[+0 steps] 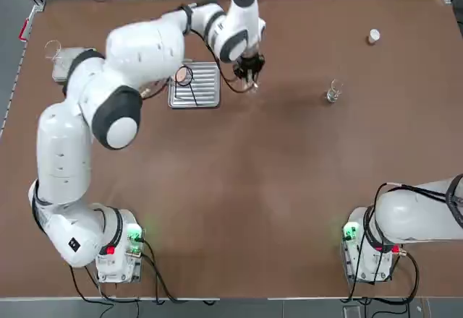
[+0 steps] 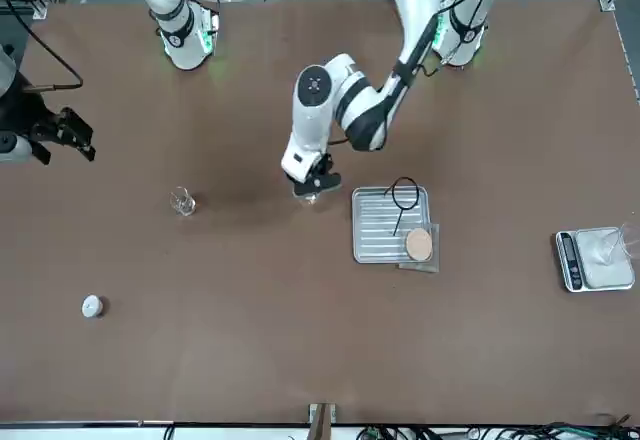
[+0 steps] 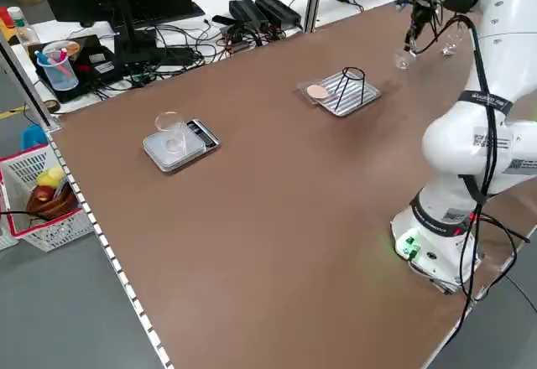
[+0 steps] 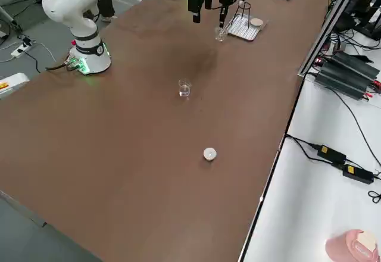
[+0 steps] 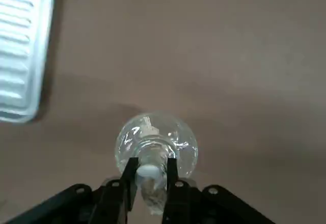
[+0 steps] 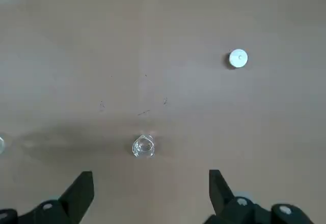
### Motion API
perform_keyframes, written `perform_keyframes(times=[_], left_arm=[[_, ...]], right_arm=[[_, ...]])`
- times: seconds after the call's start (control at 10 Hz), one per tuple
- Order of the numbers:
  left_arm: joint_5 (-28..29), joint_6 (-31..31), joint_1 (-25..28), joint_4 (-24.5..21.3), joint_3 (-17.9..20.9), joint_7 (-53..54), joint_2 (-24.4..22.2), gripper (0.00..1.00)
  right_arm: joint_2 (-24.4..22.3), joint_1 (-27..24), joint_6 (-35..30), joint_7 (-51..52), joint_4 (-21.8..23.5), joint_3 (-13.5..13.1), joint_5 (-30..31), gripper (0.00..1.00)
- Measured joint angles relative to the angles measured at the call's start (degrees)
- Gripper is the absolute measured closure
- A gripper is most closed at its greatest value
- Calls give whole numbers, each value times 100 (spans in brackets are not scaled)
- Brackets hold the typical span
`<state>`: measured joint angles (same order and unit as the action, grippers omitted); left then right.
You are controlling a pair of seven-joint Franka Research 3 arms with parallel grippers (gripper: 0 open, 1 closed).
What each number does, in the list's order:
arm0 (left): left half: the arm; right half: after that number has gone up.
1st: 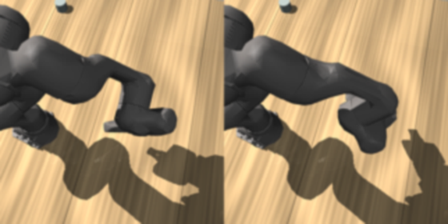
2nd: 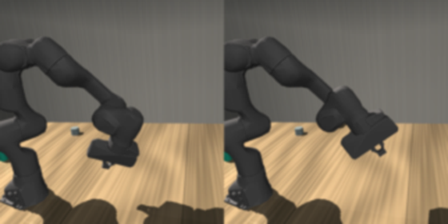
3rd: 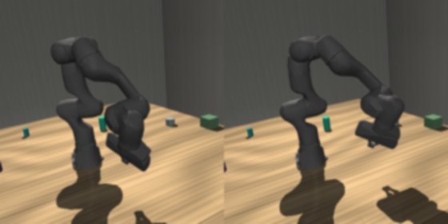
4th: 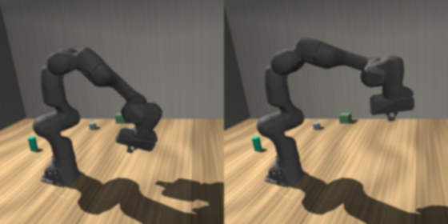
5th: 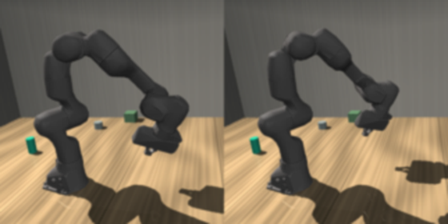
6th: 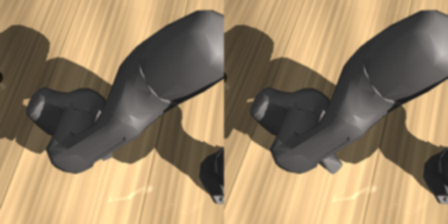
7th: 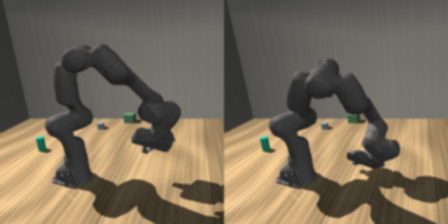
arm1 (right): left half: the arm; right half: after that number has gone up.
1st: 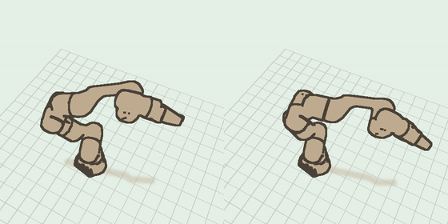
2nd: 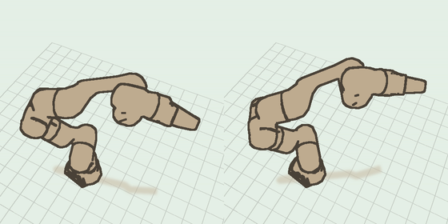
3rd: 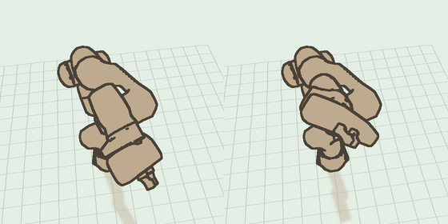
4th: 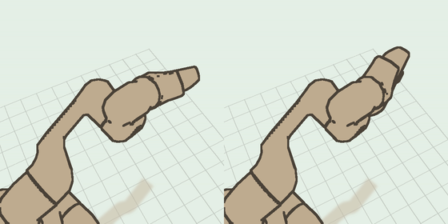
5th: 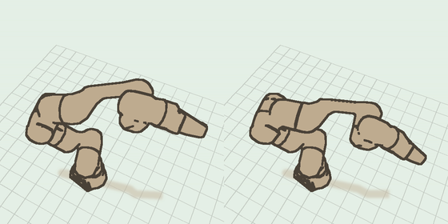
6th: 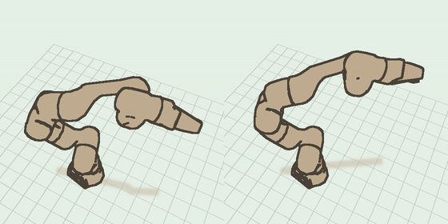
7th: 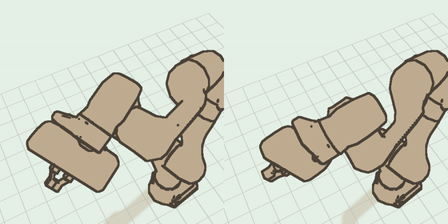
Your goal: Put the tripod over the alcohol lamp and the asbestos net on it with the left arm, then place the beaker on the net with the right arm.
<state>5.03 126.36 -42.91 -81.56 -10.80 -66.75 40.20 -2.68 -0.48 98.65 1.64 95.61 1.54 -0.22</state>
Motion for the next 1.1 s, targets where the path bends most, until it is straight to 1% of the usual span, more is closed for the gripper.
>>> perform_keyframes(times=[0.3, 0.6, 0.8, 0.9, 1.0, 1.1], left_arm=[[0, 299, -234, 152, 107, -82, 327, 74], [0, 385, -517, 317, 514, -95, 593, 74], [0, 405, -592, 357, 586, -109, 622, 74], [0, 411, -592, 359, 589, -109, 624, 72], [0, 442, -591, 366, 594, -109, 626, 61], [0, 455, -591, 387, 600, -109, 626, 44]], right_arm=[[3, 2, 2, 0, 0, 0, 0, 0], [9, 2, 1, -1, 1, -3, 0, 0], [12, 2, 1, -1, 1, -3, 0, 0], [14, 2, 1, -1, 1, -3, 0, 0], [24, 2, 2, -1, 3, -5, 0, 0], [53, 2, 3, -1, 5, -6, 0, 0]])
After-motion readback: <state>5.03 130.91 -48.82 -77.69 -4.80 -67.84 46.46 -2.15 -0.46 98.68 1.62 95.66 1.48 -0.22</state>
